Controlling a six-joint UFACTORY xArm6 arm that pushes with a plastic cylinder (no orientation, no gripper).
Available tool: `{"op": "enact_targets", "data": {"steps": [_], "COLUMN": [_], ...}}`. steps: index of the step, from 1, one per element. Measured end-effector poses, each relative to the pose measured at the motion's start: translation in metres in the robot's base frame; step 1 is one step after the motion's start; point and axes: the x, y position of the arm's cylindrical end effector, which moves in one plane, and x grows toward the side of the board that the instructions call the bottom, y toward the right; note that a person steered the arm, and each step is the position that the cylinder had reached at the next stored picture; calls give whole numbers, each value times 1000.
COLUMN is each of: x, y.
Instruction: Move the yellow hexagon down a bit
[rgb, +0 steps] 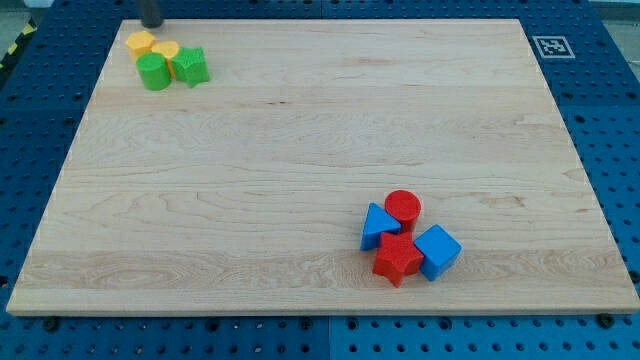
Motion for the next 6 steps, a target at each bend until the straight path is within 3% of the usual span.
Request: {"op": "enact_targets", "data": {"steps": [6], "x": [64], "y": [28]}}
